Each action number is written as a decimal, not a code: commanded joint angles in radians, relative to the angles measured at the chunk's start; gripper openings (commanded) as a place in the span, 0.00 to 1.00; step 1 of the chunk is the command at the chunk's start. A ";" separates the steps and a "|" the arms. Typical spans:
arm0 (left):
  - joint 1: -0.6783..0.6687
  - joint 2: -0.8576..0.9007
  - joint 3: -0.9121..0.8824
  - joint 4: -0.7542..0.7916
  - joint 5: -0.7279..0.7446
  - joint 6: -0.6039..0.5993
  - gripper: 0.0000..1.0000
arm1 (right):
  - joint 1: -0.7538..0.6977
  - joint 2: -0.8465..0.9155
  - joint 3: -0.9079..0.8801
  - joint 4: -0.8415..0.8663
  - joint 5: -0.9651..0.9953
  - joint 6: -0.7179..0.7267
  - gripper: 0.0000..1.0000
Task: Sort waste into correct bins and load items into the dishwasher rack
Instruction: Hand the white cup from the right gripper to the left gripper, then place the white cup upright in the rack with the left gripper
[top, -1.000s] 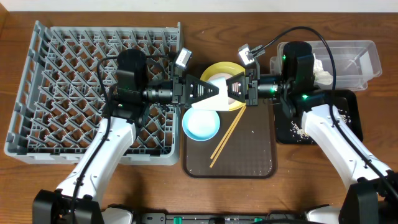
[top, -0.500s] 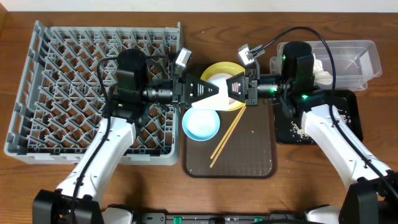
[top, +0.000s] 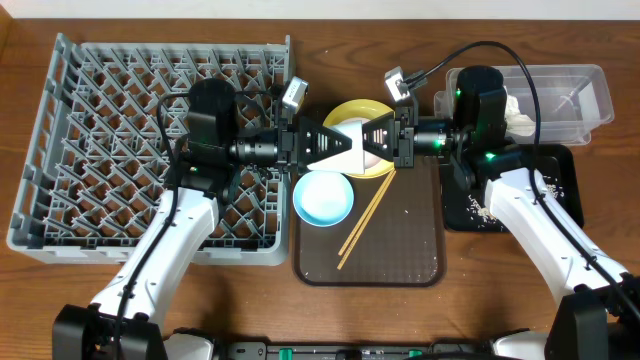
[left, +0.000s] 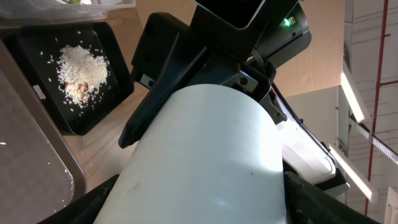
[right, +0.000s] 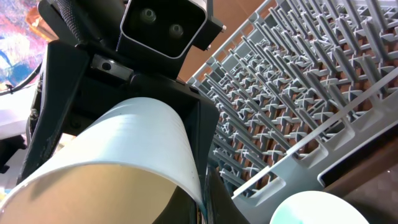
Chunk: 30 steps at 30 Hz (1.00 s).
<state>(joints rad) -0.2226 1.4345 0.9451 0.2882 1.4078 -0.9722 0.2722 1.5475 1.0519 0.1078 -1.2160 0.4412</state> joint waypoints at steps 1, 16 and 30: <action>-0.027 0.014 0.005 -0.013 0.026 -0.014 0.78 | -0.015 -0.002 0.018 0.016 0.051 0.019 0.01; -0.027 0.014 0.005 -0.013 0.039 0.043 0.53 | -0.016 -0.002 0.018 0.004 0.060 0.018 0.18; 0.093 0.014 0.005 -0.035 -0.107 0.287 0.10 | -0.019 -0.002 0.018 -0.303 0.186 -0.150 0.36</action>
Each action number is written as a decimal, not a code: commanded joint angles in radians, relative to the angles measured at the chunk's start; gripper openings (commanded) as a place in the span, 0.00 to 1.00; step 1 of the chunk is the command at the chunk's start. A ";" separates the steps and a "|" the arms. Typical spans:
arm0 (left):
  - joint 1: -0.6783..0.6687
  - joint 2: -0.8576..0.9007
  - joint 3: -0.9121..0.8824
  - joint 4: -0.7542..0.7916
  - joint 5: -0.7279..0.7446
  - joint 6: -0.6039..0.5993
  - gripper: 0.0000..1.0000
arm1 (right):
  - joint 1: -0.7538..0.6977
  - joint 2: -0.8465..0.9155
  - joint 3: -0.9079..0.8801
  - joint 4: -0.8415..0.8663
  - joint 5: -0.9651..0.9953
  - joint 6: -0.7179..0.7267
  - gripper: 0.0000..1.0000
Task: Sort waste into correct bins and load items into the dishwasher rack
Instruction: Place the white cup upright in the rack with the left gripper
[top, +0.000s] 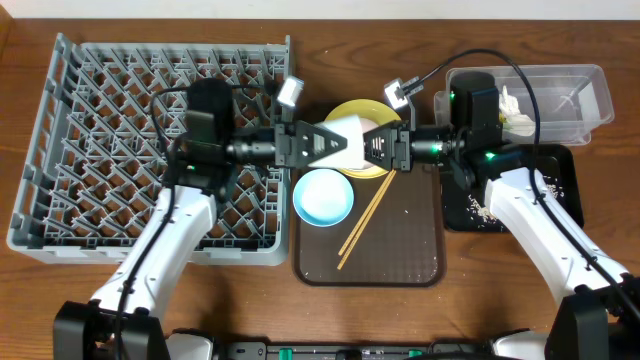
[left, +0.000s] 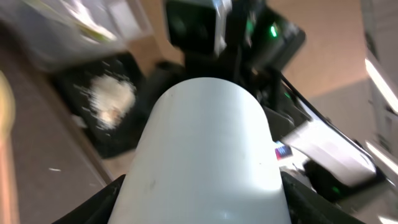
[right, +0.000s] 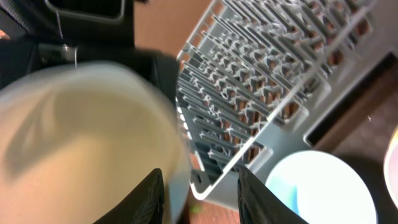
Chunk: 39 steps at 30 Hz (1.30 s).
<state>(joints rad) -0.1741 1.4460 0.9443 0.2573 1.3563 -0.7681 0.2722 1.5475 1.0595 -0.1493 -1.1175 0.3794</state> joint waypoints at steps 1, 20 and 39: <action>0.060 0.003 0.006 -0.024 -0.074 0.097 0.06 | -0.019 -0.002 0.010 -0.072 0.116 -0.103 0.36; 0.381 -0.160 0.058 -0.846 -0.908 0.548 0.06 | -0.088 -0.022 0.051 -0.472 0.543 -0.327 0.34; 0.404 -0.060 0.068 -1.083 -1.207 0.557 0.06 | -0.088 -0.085 0.077 -0.603 0.729 -0.336 0.36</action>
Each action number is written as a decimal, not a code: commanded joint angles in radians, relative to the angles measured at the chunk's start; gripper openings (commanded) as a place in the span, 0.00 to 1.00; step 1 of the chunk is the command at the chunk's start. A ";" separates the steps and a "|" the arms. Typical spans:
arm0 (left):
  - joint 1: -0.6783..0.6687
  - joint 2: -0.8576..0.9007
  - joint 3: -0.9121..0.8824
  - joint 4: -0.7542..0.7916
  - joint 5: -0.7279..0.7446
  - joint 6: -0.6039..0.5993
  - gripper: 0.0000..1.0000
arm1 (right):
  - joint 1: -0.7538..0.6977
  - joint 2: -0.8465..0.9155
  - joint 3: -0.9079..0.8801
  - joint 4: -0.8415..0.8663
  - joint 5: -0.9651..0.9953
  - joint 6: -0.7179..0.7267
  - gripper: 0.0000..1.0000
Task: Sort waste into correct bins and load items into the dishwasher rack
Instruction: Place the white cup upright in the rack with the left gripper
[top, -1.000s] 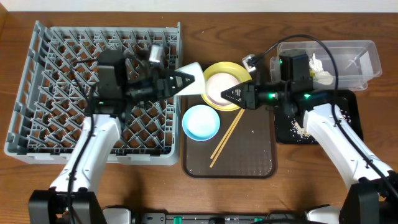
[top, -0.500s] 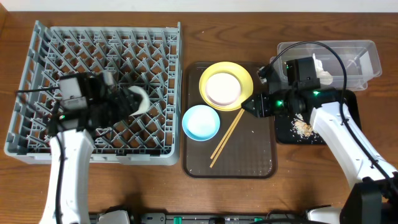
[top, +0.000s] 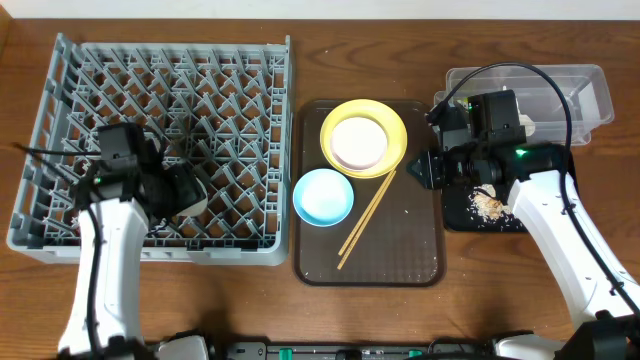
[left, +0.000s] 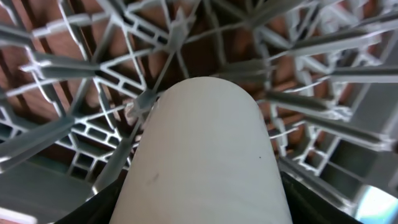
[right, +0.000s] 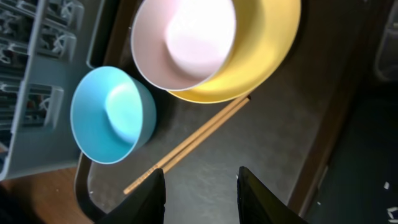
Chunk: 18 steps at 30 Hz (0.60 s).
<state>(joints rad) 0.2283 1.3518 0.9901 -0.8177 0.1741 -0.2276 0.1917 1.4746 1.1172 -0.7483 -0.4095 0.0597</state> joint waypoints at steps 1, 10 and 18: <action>-0.001 0.048 0.022 -0.008 -0.021 0.016 0.06 | -0.007 -0.012 0.020 -0.004 0.021 -0.017 0.36; -0.003 0.118 0.022 -0.015 0.026 0.017 0.63 | -0.007 -0.012 0.020 -0.005 0.021 -0.017 0.41; -0.003 0.067 0.022 -0.016 0.024 0.017 0.87 | -0.007 -0.012 0.020 -0.005 0.021 -0.017 0.47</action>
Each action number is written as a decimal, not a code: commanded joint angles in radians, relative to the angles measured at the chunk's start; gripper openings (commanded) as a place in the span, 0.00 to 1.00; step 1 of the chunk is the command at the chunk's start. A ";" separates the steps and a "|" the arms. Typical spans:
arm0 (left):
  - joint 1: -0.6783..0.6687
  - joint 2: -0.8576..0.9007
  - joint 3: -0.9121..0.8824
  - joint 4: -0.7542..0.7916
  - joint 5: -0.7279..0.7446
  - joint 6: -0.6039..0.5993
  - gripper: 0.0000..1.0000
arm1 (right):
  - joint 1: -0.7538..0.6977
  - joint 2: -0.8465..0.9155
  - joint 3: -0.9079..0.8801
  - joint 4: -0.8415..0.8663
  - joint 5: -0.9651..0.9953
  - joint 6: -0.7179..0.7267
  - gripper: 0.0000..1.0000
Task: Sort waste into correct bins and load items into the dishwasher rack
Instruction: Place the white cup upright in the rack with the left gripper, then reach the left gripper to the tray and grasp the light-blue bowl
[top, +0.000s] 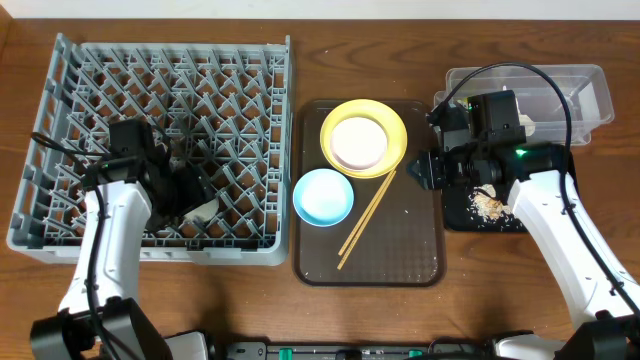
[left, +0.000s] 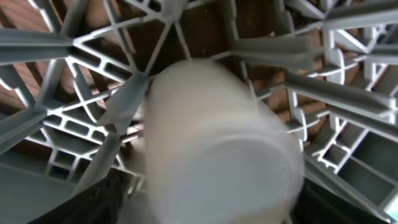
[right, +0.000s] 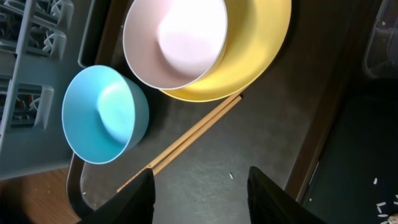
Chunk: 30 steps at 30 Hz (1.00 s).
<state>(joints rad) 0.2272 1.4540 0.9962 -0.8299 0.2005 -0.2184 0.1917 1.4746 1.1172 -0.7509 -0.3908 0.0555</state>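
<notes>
In the front part of the grey dishwasher rack (top: 160, 255) a white cup (top: 204, 211) lies tilted among the prongs. It is blurred in the left wrist view as the white cup (left: 217, 143). My left gripper (top: 190, 195) is down in the rack around it, open, with a gap showing beside the cup. My right gripper (top: 425, 168) hangs open and empty over the right edge of the brown tray (top: 400, 250). On that tray are a pink bowl (right: 174, 40) in a yellow plate (right: 261, 50), a blue bowl (right: 102, 118) and chopsticks (right: 186, 140).
A black tray (top: 490, 205) with spilled rice sits right of the brown tray. Behind it stands a clear plastic bin (top: 570, 95) with white scraps. The rack's upright prongs surround my left gripper closely.
The cup, gripped squarely between my left fingers before, now sits lower and blurred, with the fingers apart from it. The right gripper has hardly moved.
Both grippers held the white cup between them above the yellow plate. Then the right fingers were off it, with the left still gripping. Later the left arm had the cup down in the rack and the right gripper was at the tray's edge. Now the left fingers stand apart.
</notes>
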 joint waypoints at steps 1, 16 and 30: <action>-0.002 -0.047 0.016 -0.005 -0.003 0.008 0.87 | -0.007 -0.012 0.020 -0.003 0.002 -0.013 0.47; -0.108 -0.173 0.186 -0.135 -0.019 0.023 0.89 | -0.009 -0.060 0.020 -0.043 0.223 0.005 0.50; -0.674 -0.073 0.208 -0.056 -0.142 0.023 0.90 | -0.069 -0.188 0.020 -0.105 0.341 0.087 0.65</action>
<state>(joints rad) -0.3702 1.3430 1.1892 -0.8986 0.0937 -0.2077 0.1463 1.2926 1.1175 -0.8471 -0.0700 0.1146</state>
